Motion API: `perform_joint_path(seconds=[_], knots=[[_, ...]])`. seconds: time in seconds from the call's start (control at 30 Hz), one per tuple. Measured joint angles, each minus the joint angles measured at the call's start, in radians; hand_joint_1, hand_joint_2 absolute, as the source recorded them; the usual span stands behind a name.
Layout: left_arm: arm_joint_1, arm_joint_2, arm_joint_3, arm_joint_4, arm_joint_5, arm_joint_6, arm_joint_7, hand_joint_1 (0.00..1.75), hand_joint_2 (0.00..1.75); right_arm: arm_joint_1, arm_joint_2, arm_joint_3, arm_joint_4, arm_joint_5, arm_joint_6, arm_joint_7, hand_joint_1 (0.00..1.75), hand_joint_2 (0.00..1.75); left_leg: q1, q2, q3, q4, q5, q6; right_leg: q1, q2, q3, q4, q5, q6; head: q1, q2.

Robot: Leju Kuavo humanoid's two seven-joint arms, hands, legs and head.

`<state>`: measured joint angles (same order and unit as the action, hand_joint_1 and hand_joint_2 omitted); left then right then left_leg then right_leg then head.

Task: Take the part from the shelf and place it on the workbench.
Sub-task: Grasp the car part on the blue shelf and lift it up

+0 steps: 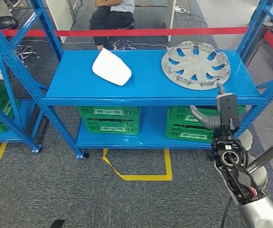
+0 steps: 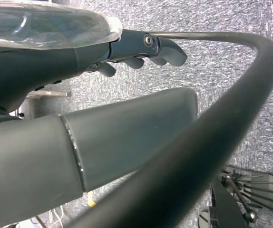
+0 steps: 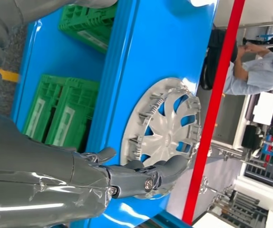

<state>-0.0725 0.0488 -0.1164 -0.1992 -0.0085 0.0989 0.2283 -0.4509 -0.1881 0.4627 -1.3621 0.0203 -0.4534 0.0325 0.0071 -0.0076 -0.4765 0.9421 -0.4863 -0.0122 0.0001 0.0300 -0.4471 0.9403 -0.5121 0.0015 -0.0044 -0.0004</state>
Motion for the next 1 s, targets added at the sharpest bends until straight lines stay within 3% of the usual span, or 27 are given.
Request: perform_joint_path(seconds=[0.7, 0.87, 0.93, 1.0], knots=[[0.000, 0.001, 0.000, 0.000, 0.004, 0.000, 0.011, 0.00, 0.00, 0.034, 0.000, -0.014, -0.002, -0.007, 0.007, -0.018, 0.00, 1.75, -0.001, 0.000, 0.000, 0.002, 0.000, 0.001, -0.001, 0.000, 0.000, -0.001, 0.001, 0.001, 0.000, 0.000], [-0.003, 0.004, 0.000, 0.000, 0.005, -0.001, 0.011, 0.00, 0.00, 0.034, 0.000, -0.016, -0.005, -0.006, 0.009, -0.018, 0.00, 1.75, 0.000, 0.004, 0.003, -0.019, 0.011, 0.016, -0.005, -0.001, -0.005, -0.006, 0.004, 0.015, -0.005, 0.000], [-0.004, 0.005, 0.000, 0.000, 0.006, -0.001, 0.010, 0.00, 0.00, 0.032, 0.000, -0.018, -0.008, -0.003, 0.010, -0.018, 0.00, 1.75, 0.008, 0.011, 0.013, -0.046, 0.023, 0.024, -0.004, -0.010, -0.036, 0.051, -0.025, 0.020, 0.001, 0.000], [-0.003, 0.005, 0.000, 0.000, 0.007, -0.002, 0.009, 0.00, 0.00, 0.034, 0.000, -0.020, -0.008, 0.000, 0.010, -0.015, 0.00, 1.75, 0.010, 0.017, 0.016, -0.051, 0.024, 0.026, -0.010, -0.016, -0.113, 0.189, -0.078, 0.028, 0.011, 0.000]])
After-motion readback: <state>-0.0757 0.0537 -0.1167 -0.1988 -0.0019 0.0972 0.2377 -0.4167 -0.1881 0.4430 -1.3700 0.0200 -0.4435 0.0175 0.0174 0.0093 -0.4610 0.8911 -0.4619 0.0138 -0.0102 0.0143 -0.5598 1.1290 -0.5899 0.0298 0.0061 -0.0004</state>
